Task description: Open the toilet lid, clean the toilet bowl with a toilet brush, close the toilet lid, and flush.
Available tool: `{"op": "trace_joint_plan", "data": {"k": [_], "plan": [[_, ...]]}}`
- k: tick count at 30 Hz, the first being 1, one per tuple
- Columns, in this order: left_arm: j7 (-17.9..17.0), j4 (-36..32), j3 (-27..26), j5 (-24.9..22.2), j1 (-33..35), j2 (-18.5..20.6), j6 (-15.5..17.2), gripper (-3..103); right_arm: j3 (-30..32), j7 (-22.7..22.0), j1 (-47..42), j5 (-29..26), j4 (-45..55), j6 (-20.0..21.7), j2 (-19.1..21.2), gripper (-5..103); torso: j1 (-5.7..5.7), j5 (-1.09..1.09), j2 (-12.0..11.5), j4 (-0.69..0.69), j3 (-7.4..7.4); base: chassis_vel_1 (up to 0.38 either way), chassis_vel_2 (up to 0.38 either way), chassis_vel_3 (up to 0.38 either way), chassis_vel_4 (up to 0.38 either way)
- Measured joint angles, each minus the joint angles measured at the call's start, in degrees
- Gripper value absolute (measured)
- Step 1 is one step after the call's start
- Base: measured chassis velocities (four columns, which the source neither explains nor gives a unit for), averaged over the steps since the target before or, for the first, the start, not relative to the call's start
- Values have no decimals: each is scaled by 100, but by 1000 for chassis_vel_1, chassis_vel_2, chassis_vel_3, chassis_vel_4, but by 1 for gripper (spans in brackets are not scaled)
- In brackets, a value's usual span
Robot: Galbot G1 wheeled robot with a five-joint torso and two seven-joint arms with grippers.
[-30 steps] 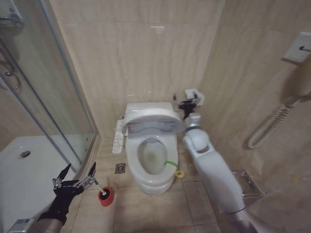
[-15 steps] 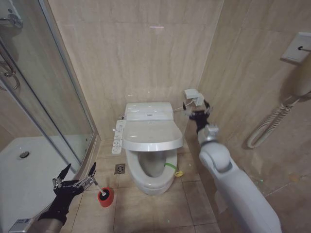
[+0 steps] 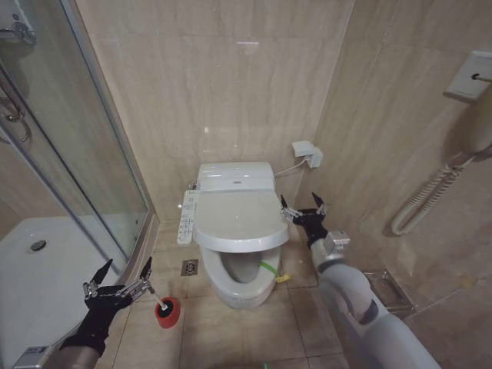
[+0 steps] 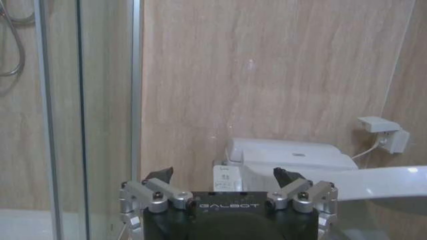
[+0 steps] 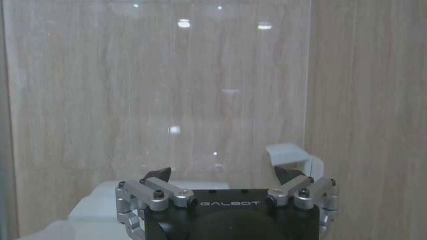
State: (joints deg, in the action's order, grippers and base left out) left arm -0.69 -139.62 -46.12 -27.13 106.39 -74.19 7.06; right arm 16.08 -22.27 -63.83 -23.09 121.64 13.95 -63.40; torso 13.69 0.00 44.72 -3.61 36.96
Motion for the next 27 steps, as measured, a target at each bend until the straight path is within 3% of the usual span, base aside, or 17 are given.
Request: {"op": "trace_joint_plan", "data": {"k": [27], "plan": [[0,0,0,0,0,0,0,98,300,298,-1683,769,477,-271,-621,100,0,-1,-1,0,0,0,0,0,0]]}}
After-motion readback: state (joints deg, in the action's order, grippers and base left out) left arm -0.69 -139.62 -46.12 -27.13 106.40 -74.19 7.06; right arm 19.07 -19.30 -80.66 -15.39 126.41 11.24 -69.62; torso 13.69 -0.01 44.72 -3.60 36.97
